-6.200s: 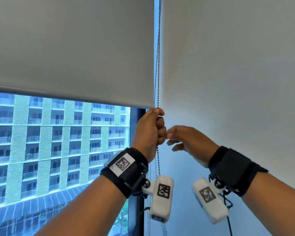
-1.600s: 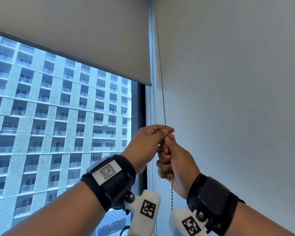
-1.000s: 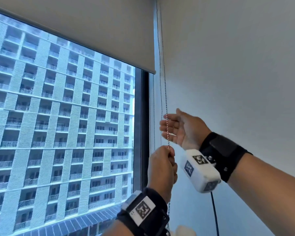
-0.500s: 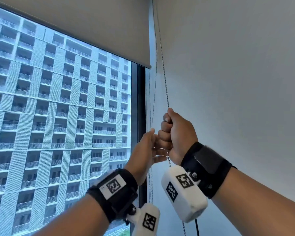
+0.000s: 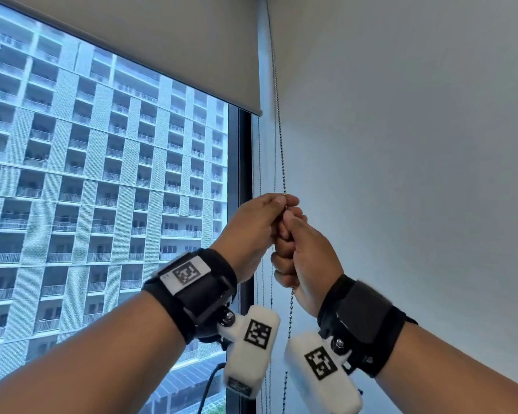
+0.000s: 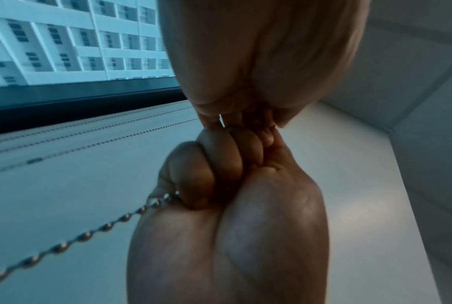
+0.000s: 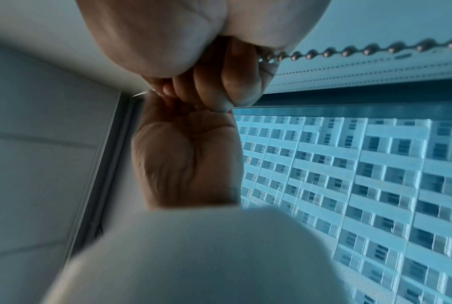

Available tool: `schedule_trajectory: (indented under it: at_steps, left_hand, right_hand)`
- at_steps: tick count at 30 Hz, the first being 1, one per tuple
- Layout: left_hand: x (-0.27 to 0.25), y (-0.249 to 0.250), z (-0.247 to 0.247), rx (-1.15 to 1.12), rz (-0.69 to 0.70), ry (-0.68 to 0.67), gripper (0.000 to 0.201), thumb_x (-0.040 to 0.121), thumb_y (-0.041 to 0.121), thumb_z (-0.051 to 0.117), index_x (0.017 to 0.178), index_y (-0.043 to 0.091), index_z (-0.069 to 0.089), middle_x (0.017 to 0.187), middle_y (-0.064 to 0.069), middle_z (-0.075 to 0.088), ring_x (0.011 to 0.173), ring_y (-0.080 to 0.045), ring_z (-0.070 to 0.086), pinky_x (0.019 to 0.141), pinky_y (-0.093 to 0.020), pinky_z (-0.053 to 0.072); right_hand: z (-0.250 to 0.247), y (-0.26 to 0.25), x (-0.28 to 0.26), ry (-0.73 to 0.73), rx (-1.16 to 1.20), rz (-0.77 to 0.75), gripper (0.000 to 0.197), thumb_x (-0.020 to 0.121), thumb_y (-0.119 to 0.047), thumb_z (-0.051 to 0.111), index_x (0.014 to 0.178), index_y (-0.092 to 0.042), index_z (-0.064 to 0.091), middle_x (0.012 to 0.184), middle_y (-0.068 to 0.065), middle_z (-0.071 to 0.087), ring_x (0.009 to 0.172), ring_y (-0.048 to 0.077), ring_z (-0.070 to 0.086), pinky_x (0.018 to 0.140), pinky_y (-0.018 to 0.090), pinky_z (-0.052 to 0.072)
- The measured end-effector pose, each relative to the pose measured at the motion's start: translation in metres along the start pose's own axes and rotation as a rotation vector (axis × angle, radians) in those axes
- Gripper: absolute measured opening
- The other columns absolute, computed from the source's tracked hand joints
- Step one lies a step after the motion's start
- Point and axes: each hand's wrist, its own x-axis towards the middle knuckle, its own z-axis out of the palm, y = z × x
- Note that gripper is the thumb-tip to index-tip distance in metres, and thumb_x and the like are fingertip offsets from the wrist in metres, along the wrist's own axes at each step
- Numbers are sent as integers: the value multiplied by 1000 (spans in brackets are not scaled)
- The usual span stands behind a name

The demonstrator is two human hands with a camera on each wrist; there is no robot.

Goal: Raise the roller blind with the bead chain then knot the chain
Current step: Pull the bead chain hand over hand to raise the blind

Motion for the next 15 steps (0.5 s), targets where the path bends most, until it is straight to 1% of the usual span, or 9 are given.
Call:
schedule_trajectory:
  at_steps: [2, 3, 4, 6, 7, 8, 10, 12, 15]
  left_hand:
    - [-3, -2, 2, -53, -4, 13, 24, 106, 16, 42, 100, 9, 64, 78, -3, 68, 91, -23, 71, 89, -36, 53]
    - [-4, -4, 4, -96, -5, 30, 24, 106, 17, 41, 97, 9, 62, 72, 0, 63, 82, -19, 69, 85, -35, 52]
    - [-6, -5, 5, -139, -8, 65, 24, 106, 17, 40, 95, 10, 60, 67, 1, 56, 71, -16, 63, 78, -33, 51]
    - [-11, -8, 7, -218, -38, 158, 24, 106, 19, 38, 90, 13, 55, 60, 3, 41, 51, -11, 42, 56, -25, 49]
    - [-14, -10, 7, -226, -47, 192, 25, 106, 20, 37, 87, 14, 53, 58, 4, 35, 46, -10, 33, 45, -22, 41]
    - [-15, -12, 7, -213, -44, 213, 26, 105, 21, 37, 85, 16, 51, 56, 6, 31, 43, -9, 27, 39, -20, 32]
    - [-17, -15, 7, -185, -13, 225, 27, 104, 20, 35, 81, 17, 48, 53, 9, 29, 41, -7, 21, 35, -19, 20]
    - [-16, -16, 10, -189, -3, 234, 26, 102, 18, 34, 79, 19, 46, 52, 10, 25, 40, -7, 17, 35, -17, 16]
    - [-19, -19, 19, -229, -5, 220, 28, 99, 19, 36, 73, 22, 45, 52, 9, 20, 41, -8, 11, 38, -14, 11]
  right_hand:
    - [-7, 2, -3, -67, -111, -13, 37, 104, -36, 36, 70, -24, 38, 58, -2, 22, 48, 12, 14, 44, 25, 12]
    - [-12, 3, -5, -114, -197, -19, 36, 105, -35, 36, 72, -22, 44, 57, -2, 29, 48, 12, 19, 44, 25, 17]
    - [-18, 5, -6, -170, -296, -25, 36, 105, -32, 36, 75, -19, 51, 58, -1, 38, 49, 13, 26, 45, 25, 24]
    - [-28, 5, -9, -277, -486, -15, 36, 105, -27, 39, 84, -11, 64, 71, 6, 59, 58, 15, 45, 54, 26, 39]
    - [-33, 3, -8, -303, -571, -5, 36, 103, -25, 42, 87, -7, 68, 79, 7, 66, 67, 15, 53, 62, 28, 44]
    - [-36, 0, -6, -300, -649, 1, 34, 101, -23, 46, 87, -5, 72, 85, 5, 71, 75, 15, 58, 69, 29, 47]
    - [-42, -10, 3, -222, -734, -3, 27, 95, -19, 53, 83, -7, 74, 86, 1, 74, 80, 14, 62, 74, 31, 50]
    - [-43, -20, 14, -137, -648, -2, 22, 94, -17, 53, 89, -6, 71, 86, 6, 72, 78, 17, 63, 73, 34, 49]
    - [-35, -34, 33, -81, -265, 68, 21, 100, -23, 49, 105, -6, 61, 85, 9, 68, 72, 20, 61, 72, 34, 49]
